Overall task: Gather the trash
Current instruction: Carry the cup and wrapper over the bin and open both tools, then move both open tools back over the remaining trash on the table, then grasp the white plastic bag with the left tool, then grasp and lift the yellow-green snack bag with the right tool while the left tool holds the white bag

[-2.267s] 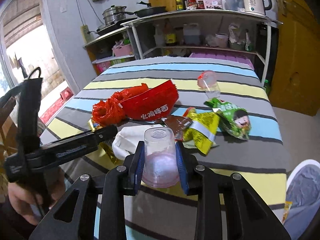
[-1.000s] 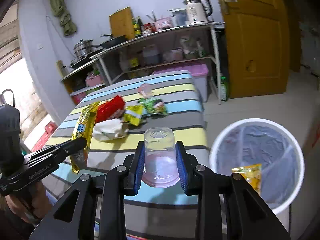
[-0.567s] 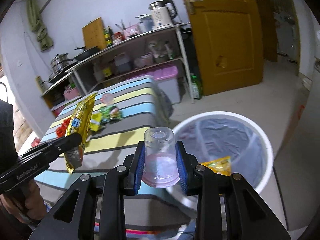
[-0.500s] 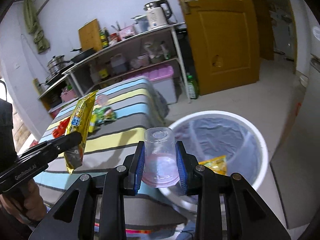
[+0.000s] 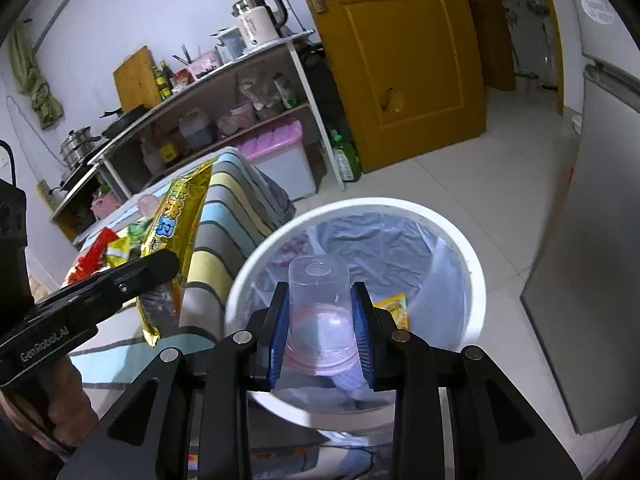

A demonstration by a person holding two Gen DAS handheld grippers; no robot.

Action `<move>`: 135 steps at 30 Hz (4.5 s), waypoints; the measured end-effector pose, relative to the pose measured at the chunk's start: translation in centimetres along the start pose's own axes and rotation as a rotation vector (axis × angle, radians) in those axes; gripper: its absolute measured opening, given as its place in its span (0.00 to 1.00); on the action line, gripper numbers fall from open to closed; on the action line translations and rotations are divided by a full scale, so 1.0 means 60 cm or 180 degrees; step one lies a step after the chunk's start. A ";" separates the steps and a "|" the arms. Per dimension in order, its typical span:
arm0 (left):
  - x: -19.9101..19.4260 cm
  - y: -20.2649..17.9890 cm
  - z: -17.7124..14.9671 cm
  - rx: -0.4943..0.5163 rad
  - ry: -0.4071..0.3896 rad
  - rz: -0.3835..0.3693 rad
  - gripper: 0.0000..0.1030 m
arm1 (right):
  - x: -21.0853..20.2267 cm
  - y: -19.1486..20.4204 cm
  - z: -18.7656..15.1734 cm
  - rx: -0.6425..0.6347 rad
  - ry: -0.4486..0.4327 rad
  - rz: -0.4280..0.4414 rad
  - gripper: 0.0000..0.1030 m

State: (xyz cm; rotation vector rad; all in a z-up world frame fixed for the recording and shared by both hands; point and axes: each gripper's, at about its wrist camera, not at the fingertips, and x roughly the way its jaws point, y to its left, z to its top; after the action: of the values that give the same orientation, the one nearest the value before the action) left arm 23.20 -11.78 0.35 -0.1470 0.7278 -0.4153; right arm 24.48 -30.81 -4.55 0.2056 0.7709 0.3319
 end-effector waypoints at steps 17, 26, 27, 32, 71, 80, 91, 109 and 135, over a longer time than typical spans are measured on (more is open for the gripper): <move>0.060 0.013 0.004 -0.0181 0.0231 -0.0025 0.35 | 0.032 -0.037 -0.006 0.0125 0.0142 -0.0157 0.47; 0.002 0.022 -0.003 -0.0163 -0.0032 0.0008 0.35 | -0.015 -0.008 0.000 0.0004 -0.0081 -0.0117 0.47; -0.007 0.023 -0.004 -0.0163 -0.0065 0.0026 0.35 | -0.023 -0.001 0.000 -0.0025 -0.0115 -0.0106 0.47; -0.060 0.033 -0.015 -0.0163 -0.0252 0.0132 0.35 | -0.059 0.043 -0.003 -0.0198 -0.0280 -0.0029 0.47; -0.287 0.232 -0.145 -0.0717 -0.0696 0.1139 0.47 | -0.034 0.292 -0.059 -0.0940 -0.0020 0.0704 0.47; -0.276 0.294 -0.128 -0.0987 -0.0661 0.1269 0.47 | -0.005 0.314 -0.051 -0.0997 0.0037 0.0749 0.47; -0.217 0.365 -0.109 -0.1341 -0.0403 0.1370 0.47 | 0.039 0.336 -0.028 -0.1027 0.0091 0.0807 0.47; -0.210 0.381 -0.120 -0.1404 -0.0260 0.1324 0.22 | 0.127 0.398 -0.004 -0.1147 0.0275 0.0961 0.47; -0.264 0.411 -0.167 -0.1477 -0.0395 0.1331 0.22 | 0.249 0.478 0.005 -0.1346 0.0709 0.0782 0.55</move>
State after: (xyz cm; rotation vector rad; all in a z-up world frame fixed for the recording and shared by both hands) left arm 13.68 17.33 -4.05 -0.4436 0.7015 0.1666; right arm 28.44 1.27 -5.33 -0.1396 0.8774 0.7500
